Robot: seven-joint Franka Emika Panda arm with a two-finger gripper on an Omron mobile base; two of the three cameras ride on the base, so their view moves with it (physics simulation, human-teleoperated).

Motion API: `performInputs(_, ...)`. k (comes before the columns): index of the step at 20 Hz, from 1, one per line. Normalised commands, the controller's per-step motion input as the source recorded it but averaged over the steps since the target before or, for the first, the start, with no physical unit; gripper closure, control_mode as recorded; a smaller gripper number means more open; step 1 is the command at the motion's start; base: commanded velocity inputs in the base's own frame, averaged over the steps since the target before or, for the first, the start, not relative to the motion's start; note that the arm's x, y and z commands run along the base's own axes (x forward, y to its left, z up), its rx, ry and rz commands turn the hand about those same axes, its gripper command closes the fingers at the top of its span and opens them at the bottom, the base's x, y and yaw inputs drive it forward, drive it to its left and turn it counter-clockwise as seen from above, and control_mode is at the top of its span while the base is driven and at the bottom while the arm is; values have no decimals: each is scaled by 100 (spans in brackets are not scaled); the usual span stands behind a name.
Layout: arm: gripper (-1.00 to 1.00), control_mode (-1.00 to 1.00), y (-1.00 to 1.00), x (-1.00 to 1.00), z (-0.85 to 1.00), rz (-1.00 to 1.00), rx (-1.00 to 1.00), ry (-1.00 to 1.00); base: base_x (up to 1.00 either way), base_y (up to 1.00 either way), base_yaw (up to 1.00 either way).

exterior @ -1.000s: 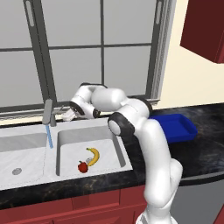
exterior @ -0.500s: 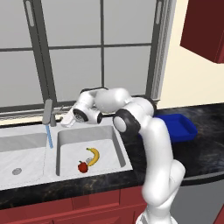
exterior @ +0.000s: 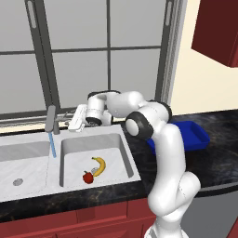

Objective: Pick up all produce items and place them in the sink. Turn on the sink faucet to wash them. Then turn the sink off and put them in the tray.

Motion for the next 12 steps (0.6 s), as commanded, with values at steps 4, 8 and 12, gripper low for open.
performInputs(4, -100, -100, 21, 3, 6, 11, 0, 0, 0, 0, 0)
performInputs(8, -100, -100, 30, 4, 0, 11, 0, 0, 0, 0, 0)
performInputs(12, -100, -100, 35, 5, 0, 11, 0, 0, 0, 0, 0)
